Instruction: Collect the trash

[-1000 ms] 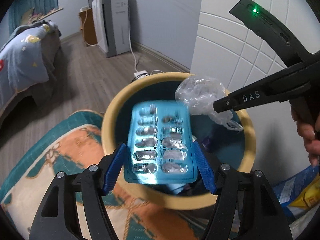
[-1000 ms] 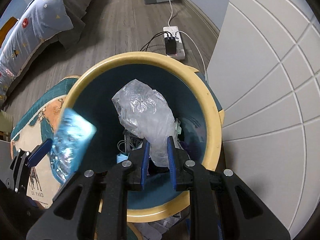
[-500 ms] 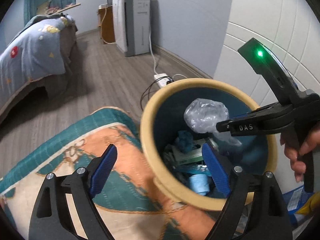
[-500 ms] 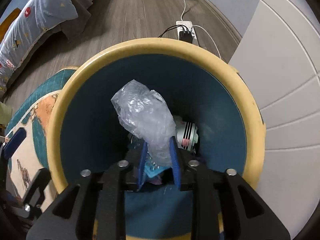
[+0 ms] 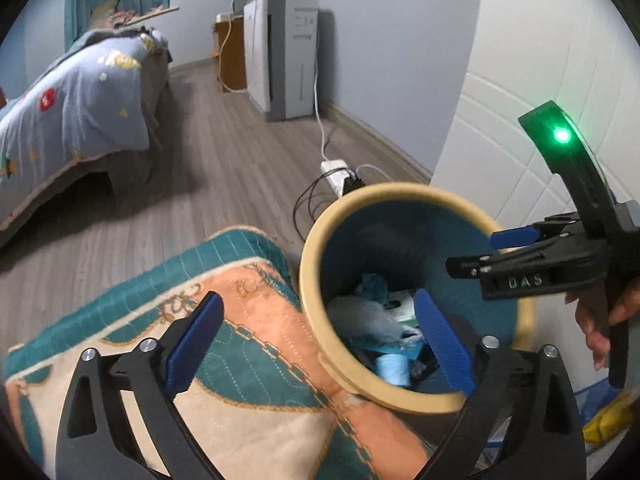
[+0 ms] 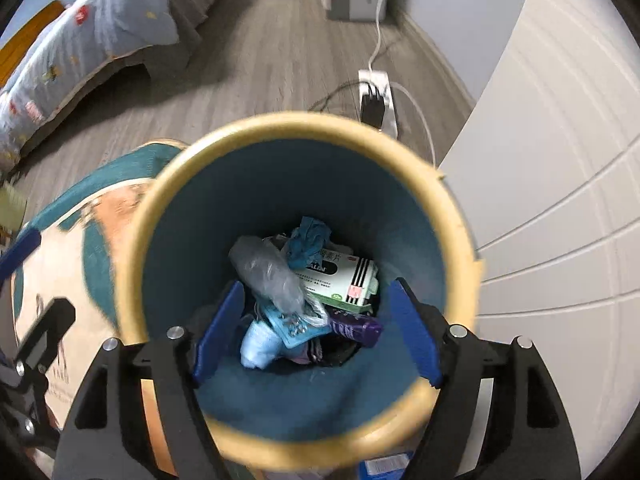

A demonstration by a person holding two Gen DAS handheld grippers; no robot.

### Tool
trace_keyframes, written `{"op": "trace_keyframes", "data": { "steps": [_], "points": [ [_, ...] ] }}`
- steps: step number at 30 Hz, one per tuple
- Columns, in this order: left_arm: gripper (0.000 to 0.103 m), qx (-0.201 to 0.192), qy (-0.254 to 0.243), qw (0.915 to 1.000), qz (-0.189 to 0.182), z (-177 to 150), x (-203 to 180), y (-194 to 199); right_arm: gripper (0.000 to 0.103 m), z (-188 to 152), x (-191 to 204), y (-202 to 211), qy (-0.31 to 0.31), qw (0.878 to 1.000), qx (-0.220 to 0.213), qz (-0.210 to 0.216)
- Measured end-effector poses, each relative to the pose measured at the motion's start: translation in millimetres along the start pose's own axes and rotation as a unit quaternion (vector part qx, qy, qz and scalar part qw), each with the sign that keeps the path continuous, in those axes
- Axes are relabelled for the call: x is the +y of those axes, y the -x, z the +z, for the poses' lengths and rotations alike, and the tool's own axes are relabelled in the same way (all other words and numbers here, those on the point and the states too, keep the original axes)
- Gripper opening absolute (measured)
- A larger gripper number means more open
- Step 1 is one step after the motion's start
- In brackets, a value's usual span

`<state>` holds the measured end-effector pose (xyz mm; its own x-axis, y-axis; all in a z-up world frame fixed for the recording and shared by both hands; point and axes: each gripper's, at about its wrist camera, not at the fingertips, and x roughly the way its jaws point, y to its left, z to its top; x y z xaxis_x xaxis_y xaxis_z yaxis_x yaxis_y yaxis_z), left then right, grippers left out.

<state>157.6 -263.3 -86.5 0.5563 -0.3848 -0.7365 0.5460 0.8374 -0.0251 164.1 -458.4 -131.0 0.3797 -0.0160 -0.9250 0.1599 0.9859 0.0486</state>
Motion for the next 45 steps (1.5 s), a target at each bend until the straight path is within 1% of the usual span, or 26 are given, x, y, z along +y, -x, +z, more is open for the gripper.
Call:
{"op": "trace_keyframes", "data": {
  "steps": [2,4,6,8,10,13,16,18,21,23,24,26,28,31,36,39,45],
  "points": [
    [0.097,0.002,-0.006,1.0,0.005,6,-4,18,0.09,-5,0,23,-0.001,1.0,-0.015,0.001],
    [0.098,0.0,-0.01,0.9999,0.014,12,-8,38,0.098,-11,1,54,-0.014,0.999,-0.044,0.004],
    [0.098,-0.006,-0.009,0.9997,0.02,12,-9,63,0.097,-19,0,78,-0.032,0.997,-0.065,0.008],
    [0.098,-0.01,0.005,0.9996,0.026,9,-8,88,0.097,-29,-3,97,-0.047,0.996,-0.075,0.011],
    [0.098,-0.006,0.019,0.9995,0.025,5,-5,103,0.097,-42,-4,114,-0.054,0.995,-0.085,0.008],
    [0.098,-0.001,0.042,0.9979,0.049,-2,-6,127,0.097,-63,-8,136,-0.065,0.993,-0.102,0.006],
    [0.098,0.0,0.047,0.997,0.061,-10,-9,146,0.097,-82,-9,151,-0.073,0.991,-0.113,0.018],
    [0.098,0.008,0.051,0.9957,0.077,-17,-12,157,0.097,-90,-6,158,-0.068,0.99,-0.121,0.009],
    [0.098,0.009,0.067,0.9954,0.069,-24,-14,166,0.097,-96,-2,165,-0.063,0.991,-0.115,-0.008],
    [0.098,0.002,0.07,0.9961,0.055,-26,-18,171,0.097,-102,1,168,-0.06,0.992,-0.11,-0.001],
    [0.098,-0.006,0.063,0.9966,0.053,-27,-21,173,0.097,-104,3,171,-0.056,0.992,-0.114,-0.001],
    [0.098,-0.017,0.046,0.9975,0.051,-29,-26,175,0.097,-107,7,181,-0.049,0.989,-0.134,-0.023],
    [0.098,-0.017,0.033,0.9982,0.046,-29,-31,172,0.097,-110,11,188,-0.045,0.987,-0.149,-0.039],
    [0.098,-0.013,0.026,0.9988,0.04,-29,-35,171,0.097,-112,15,194,-0.039,0.985,-0.159,-0.045],
    [0.098,-0.019,0.015,0.999,0.038,-32,-38,177,0.097,-115,24,200,-0.029,0.982,-0.176,-0.061],
    [0.098,-0.019,0.014,0.9988,0.042,-33,-37,179,0.097,-116,27,204,-0.025,0.98,-0.185,-0.065],
    [0.098,-0.018,0.025,0.9989,0.036,-34,-31,184,0.097,-114,28,200,-0.026,0.982,-0.175,-0.066]
  ]
}}
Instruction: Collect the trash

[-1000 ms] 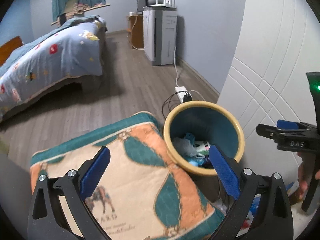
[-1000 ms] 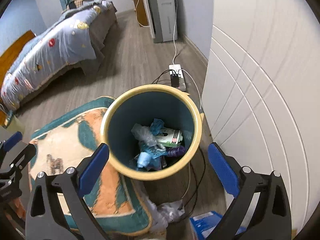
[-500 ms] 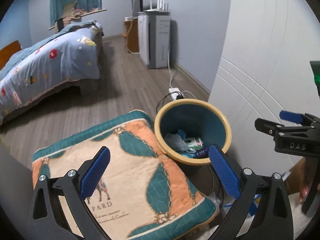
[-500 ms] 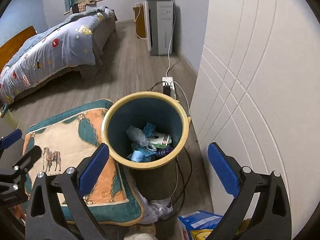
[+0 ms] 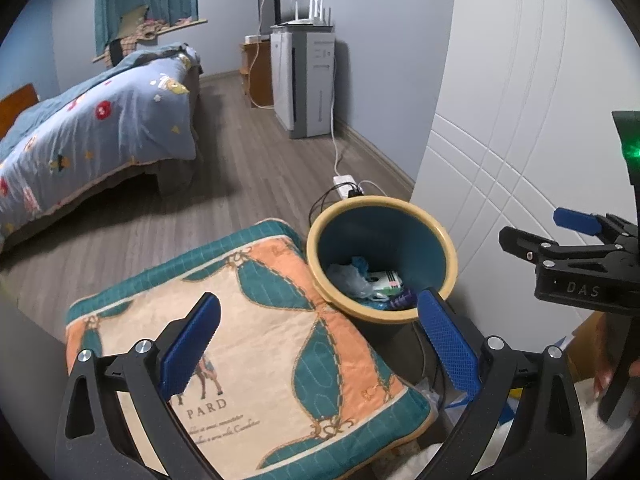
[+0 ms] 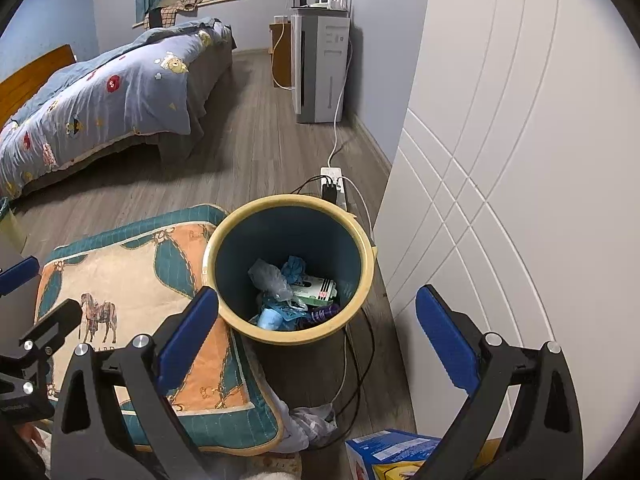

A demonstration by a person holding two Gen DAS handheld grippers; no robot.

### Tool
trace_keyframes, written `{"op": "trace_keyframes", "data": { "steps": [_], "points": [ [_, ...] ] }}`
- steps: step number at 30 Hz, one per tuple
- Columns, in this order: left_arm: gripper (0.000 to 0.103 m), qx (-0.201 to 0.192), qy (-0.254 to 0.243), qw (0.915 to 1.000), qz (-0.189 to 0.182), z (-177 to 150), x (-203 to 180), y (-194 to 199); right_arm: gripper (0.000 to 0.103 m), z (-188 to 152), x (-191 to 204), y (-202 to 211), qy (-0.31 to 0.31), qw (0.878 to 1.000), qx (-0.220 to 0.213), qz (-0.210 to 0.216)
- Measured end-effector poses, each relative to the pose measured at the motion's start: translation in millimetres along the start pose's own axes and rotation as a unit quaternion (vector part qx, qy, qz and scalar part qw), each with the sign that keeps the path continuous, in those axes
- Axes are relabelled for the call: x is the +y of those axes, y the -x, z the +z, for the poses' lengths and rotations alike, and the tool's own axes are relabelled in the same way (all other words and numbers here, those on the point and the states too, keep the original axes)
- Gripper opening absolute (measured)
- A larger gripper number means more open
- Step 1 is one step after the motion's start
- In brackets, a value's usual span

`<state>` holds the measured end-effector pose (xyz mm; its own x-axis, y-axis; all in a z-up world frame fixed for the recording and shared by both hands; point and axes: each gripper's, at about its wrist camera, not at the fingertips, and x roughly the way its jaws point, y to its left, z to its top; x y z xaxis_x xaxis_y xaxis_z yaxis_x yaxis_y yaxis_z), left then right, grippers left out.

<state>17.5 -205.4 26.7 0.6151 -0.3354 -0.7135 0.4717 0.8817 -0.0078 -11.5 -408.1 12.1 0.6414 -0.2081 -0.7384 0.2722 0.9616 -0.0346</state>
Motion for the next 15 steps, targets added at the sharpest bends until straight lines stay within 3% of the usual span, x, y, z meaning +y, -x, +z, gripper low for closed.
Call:
{"op": "trace_keyframes", "data": {
  "steps": [15],
  "points": [
    [0.098,-0.005,-0.001,1.0,0.006,-3.4,5.2,7.4,0.097,0.1,3.7,2.9,0.01,1.0,-0.003,-0.003]
  ]
}}
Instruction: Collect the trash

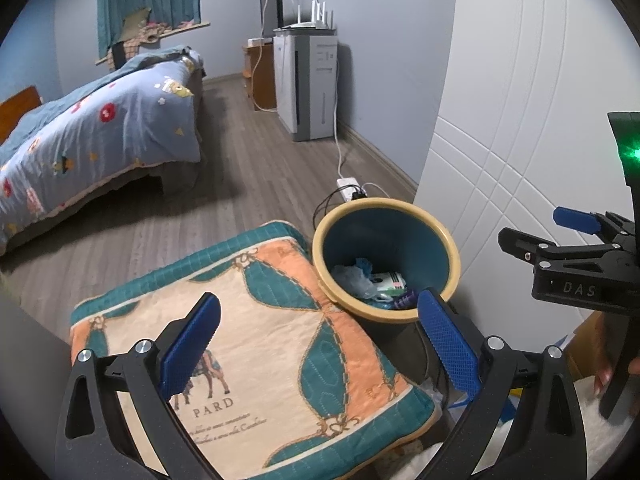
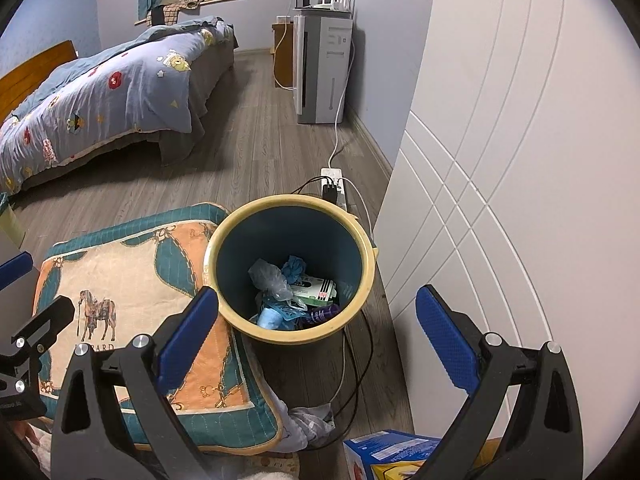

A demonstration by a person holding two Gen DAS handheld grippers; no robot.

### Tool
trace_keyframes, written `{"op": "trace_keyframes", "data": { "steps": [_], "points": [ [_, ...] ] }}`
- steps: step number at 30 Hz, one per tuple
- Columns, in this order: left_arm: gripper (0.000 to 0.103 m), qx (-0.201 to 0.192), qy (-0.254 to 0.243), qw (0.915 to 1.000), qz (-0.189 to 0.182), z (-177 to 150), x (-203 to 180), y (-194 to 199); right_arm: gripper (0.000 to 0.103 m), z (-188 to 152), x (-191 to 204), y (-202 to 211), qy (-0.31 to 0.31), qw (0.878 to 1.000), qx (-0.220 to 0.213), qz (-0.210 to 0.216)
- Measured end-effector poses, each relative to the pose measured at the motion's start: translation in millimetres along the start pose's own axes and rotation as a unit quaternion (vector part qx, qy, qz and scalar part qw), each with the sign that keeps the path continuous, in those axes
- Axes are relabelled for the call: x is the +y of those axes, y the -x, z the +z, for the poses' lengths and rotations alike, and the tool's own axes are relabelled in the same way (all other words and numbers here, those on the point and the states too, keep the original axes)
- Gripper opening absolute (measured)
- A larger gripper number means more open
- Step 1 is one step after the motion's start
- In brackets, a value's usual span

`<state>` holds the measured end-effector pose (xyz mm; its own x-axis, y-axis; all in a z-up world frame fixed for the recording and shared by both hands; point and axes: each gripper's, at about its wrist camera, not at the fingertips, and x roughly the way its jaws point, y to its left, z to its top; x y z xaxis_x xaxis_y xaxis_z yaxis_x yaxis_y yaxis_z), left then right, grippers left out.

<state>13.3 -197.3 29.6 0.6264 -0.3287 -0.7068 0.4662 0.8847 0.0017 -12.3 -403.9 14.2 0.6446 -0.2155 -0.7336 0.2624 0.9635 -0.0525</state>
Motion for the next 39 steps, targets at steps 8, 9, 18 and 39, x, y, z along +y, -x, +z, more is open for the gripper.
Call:
{"op": "trace_keyframes", "data": {
  "steps": [8,9,18,39],
  "points": [
    [0.098,0.0,-0.004,1.0,0.003,-0.1,0.1,1.0,0.097,-0.8,0.7,0.1,-0.002,1.0,0.0,0.0],
    [0.098,0.001,-0.005,1.0,0.004,-0.1,0.1,1.2,0.097,-0.8,0.6,-0.2,-0.002,1.0,0.001,0.0],
    [0.098,0.001,-0.006,1.0,0.004,-0.2,-0.2,1.0,0.097,-1.3,-0.7,-1.2,-0.005,1.0,0.003,0.0],
    [0.098,0.001,-0.008,1.0,0.004,-0.2,-0.3,0.6,0.097,-2.6,-0.1,-1.6,-0.006,1.0,0.005,-0.002]
  ]
}}
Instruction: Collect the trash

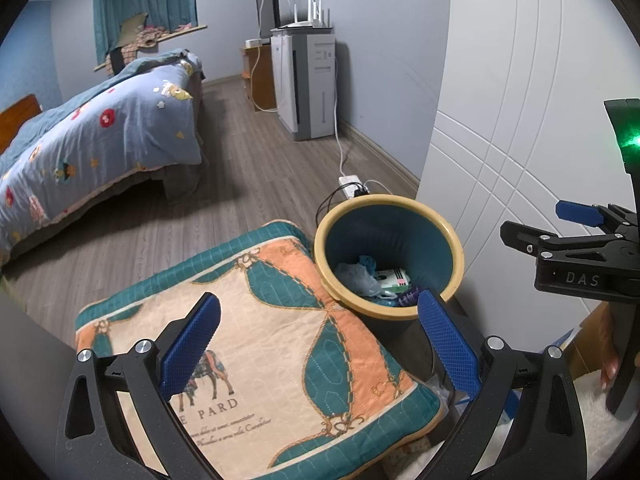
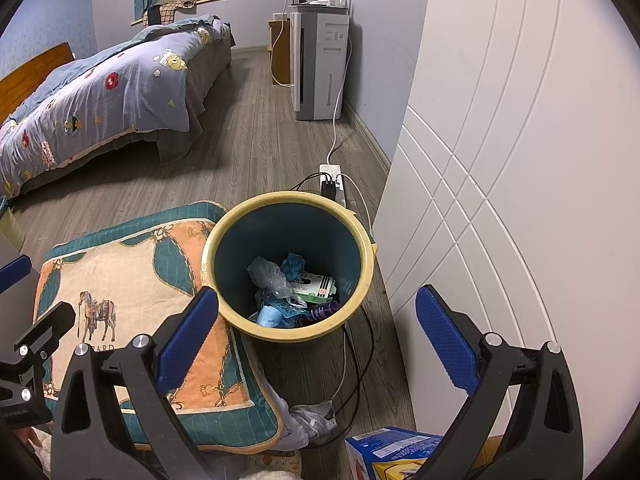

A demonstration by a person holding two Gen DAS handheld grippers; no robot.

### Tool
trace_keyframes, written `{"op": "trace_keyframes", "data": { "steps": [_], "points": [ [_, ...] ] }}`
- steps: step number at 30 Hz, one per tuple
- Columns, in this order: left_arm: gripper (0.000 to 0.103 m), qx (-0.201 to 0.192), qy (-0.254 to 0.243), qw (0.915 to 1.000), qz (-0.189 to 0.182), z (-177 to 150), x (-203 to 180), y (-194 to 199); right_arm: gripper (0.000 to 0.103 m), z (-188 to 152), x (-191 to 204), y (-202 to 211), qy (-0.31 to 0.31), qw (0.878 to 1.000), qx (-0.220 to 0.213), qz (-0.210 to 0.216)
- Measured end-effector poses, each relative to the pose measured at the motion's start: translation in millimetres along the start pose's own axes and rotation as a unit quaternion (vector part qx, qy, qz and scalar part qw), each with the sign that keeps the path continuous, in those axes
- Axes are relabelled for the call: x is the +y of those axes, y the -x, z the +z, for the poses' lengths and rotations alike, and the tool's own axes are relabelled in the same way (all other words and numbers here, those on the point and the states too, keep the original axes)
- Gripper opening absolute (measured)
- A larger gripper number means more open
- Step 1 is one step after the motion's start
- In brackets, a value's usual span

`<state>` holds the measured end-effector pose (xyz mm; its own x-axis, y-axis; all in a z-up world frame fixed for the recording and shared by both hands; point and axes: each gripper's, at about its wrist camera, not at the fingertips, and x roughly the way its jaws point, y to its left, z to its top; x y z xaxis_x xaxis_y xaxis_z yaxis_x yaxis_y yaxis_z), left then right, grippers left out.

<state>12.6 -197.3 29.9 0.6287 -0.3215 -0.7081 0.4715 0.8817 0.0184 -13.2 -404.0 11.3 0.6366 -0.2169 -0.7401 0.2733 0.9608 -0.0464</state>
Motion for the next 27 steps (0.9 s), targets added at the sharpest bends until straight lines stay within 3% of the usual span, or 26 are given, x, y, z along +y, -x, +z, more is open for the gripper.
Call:
{"op": "trace_keyframes", "data": {
  "steps": [16,27],
  "points": [
    [0.098,0.001,0.0,1.0,-0.001,0.2,-1.0,-0.2,0.097,-0.3,-0.3,-0.2,-0.001,1.0,0.001,0.0],
    [0.098,0.013,-0.025,0.9996,-0.007,-6.5,0.5,-1.5,0.097,-0.4,-0.5,-0.4,-0.001,1.0,0.002,0.0]
  ]
}}
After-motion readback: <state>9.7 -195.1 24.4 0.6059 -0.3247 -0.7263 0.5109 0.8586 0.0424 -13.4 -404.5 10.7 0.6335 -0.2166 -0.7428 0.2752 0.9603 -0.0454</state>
